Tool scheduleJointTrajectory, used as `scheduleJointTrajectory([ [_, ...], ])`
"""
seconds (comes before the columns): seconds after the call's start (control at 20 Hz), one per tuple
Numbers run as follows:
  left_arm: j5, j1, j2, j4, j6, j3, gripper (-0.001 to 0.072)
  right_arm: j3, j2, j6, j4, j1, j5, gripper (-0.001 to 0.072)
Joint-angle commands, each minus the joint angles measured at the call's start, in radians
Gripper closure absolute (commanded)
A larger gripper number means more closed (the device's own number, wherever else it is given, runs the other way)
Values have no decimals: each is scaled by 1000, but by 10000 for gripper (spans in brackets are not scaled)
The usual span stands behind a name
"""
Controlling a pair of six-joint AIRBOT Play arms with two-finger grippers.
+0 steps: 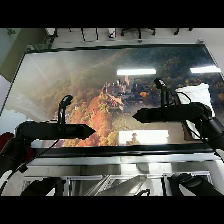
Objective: Fold the shirts.
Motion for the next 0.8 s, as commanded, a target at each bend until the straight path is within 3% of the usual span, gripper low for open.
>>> scheduleJointTrajectory([
  [0.0,0,-1,1,1,0,0,692,0,0,0,0,1,0,690],
  [0.75,-26,2,1,5,0,1,692,0,0,0,0,1,0,690],
])
